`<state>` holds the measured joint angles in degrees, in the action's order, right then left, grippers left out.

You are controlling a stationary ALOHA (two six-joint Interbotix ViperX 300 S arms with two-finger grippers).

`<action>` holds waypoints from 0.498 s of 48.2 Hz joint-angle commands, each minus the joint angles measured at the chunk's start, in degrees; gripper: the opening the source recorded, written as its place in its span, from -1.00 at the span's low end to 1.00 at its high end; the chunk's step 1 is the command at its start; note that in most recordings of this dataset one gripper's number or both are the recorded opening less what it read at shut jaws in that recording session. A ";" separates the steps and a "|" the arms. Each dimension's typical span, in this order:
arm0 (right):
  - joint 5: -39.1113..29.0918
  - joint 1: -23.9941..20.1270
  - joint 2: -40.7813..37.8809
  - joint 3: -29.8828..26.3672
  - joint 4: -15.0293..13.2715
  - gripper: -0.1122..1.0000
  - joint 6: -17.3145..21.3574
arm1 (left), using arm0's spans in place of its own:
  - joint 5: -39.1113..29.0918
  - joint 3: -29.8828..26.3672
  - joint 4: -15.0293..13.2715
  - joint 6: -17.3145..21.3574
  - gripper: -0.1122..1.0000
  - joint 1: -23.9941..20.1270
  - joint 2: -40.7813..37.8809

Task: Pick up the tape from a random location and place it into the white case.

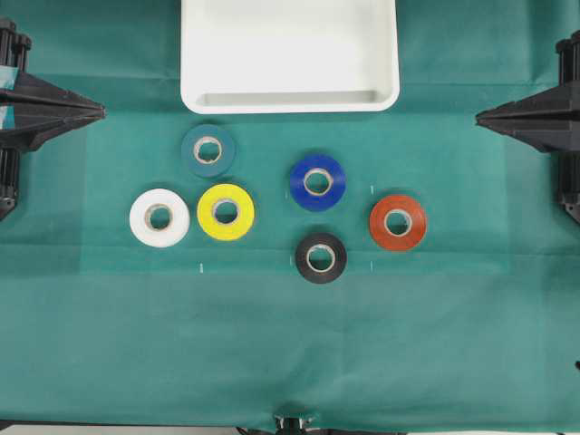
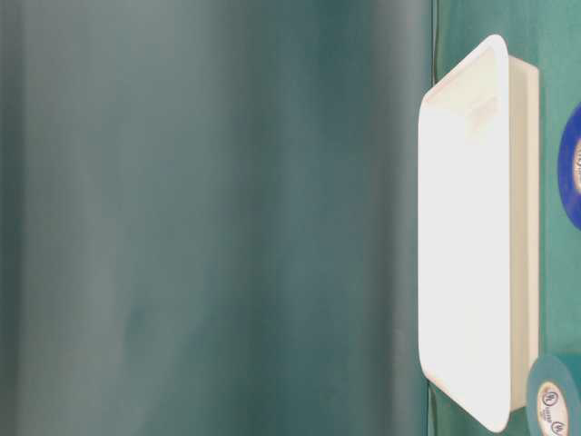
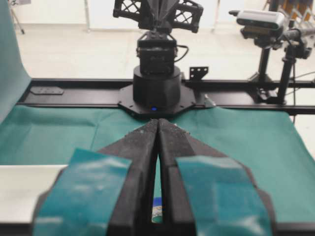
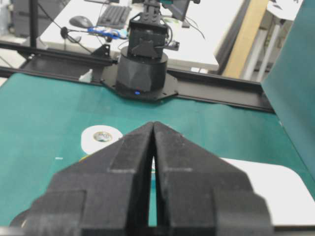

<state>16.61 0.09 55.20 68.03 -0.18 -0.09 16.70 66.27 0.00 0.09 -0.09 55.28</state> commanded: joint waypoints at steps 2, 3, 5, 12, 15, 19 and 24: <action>-0.35 0.18 -0.70 -1.93 0.35 -0.80 0.35 | -1.76 -0.44 -0.44 0.09 -0.77 0.00 -0.79; -0.97 0.09 -0.70 -2.20 0.35 -0.80 0.35 | -1.93 -0.44 -0.35 0.09 -0.77 0.00 -0.70; -2.37 0.18 -0.88 -2.55 0.35 -0.80 0.35 | -1.93 -0.44 -0.44 0.18 -0.77 0.00 -0.70; -4.83 0.18 -1.14 -3.43 0.35 -0.80 0.35 | -2.29 -0.44 -0.35 0.18 -0.77 0.00 -0.79; -4.83 0.18 -1.14 -3.52 0.35 -0.80 0.44 | -2.29 -0.44 -0.35 0.18 -0.77 0.00 -0.79; -5.10 0.18 -1.14 -3.52 0.35 -0.80 0.44 | -2.29 -0.44 -0.35 0.00 -0.77 0.00 -0.79; -5.01 0.18 -1.14 -3.52 0.35 -0.80 0.79 | -2.90 -0.44 -0.44 -0.18 -0.77 0.00 -0.79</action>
<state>11.34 0.09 54.49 66.01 0.00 0.53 13.80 66.09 -0.26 0.09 -0.09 54.93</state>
